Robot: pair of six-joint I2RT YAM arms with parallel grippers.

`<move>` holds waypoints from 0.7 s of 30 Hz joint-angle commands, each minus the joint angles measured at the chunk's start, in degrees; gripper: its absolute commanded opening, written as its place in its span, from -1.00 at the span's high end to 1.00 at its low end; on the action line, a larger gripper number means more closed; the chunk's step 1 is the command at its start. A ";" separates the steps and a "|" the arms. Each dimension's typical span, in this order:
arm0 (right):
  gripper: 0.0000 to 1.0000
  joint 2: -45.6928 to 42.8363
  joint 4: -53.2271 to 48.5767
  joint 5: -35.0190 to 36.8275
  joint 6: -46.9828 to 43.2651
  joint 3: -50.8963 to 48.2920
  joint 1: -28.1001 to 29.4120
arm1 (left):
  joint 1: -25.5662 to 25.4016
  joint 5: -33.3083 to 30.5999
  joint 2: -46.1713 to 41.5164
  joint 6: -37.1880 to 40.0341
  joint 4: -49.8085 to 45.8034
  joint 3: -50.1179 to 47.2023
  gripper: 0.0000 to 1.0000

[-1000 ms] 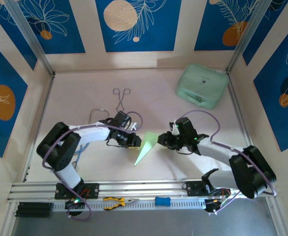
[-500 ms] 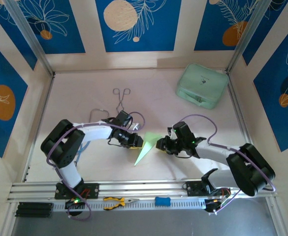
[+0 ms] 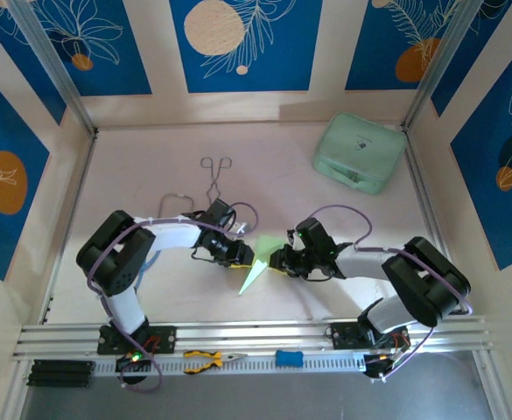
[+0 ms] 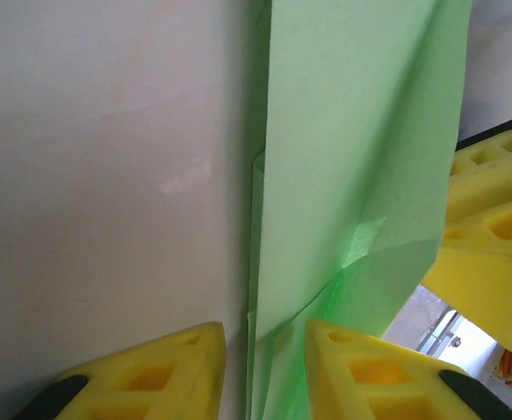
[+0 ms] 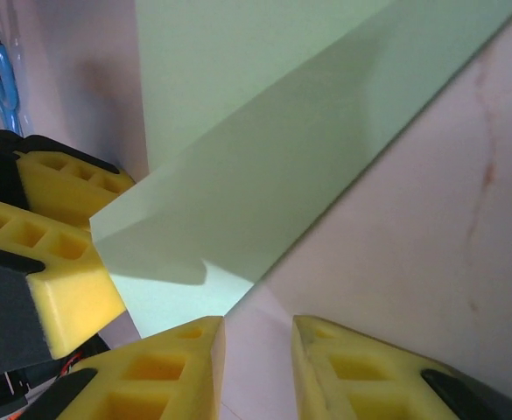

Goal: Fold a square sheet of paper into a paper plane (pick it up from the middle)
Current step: Turn over a paper plane at the center of the table.

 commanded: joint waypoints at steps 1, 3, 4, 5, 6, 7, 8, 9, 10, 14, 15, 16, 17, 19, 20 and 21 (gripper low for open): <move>0.46 0.75 2.21 -0.32 1.15 0.50 0.60 | -1.39 4.36 1.74 0.41 1.23 -1.19 0.36; 0.48 0.79 2.45 -0.16 1.24 0.62 0.91 | -1.46 6.07 1.65 -0.63 3.26 -1.93 0.36; 0.49 1.00 2.54 -0.11 1.35 0.58 1.04 | -1.41 6.66 1.66 -0.65 3.63 -2.16 0.37; 0.50 1.06 2.81 -0.11 1.40 0.51 1.15 | -1.43 7.22 1.65 -0.75 4.12 -2.30 0.38; 0.51 1.21 3.13 -0.11 1.54 0.47 1.13 | -1.48 7.68 1.64 -0.85 4.45 -2.40 0.40; 0.52 1.35 3.57 -0.19 1.71 0.33 1.21 | -1.48 7.97 1.61 -1.11 4.79 -2.48 0.41; 0.53 1.55 3.88 -0.20 1.84 0.24 1.22 | -1.51 8.19 1.63 -1.17 5.01 -2.49 0.41; 0.53 1.76 4.05 -0.20 1.94 0.28 1.30 | -1.51 8.24 1.67 -1.15 4.91 -2.46 0.42; 0.54 1.83 4.19 -0.20 2.04 0.23 1.39 | -1.52 8.24 1.56 -1.14 4.91 -2.45 0.43; 0.54 2.10 4.54 0.04 2.29 0.07 1.71 | -1.73 9.01 1.65 -1.39 5.58 -2.63 0.50; 0.55 2.08 4.72 0.14 2.47 -0.07 1.68 | -1.82 9.40 1.66 -1.64 6.05 -2.75 0.52; 0.55 2.03 4.89 0.22 2.64 -0.24 1.65 | -1.76 9.75 1.66 -1.92 6.61 -2.96 0.55; 0.55 1.96 5.07 0.24 2.65 -0.32 1.67 | -1.91 10.05 1.65 -2.22 7.12 -3.10 0.58; 0.55 1.71 5.00 0.40 2.81 -0.48 1.66 | -1.94 10.35 1.51 -2.84 8.02 -3.46 0.66; 0.55 1.50 4.87 0.50 2.73 -0.51 1.65 | -2.08 10.35 1.26 -2.94 8.22 -3.59 0.69; 0.55 1.13 4.67 0.67 2.73 -0.68 1.66 | -2.10 10.31 1.00 -3.07 8.41 -3.70 0.73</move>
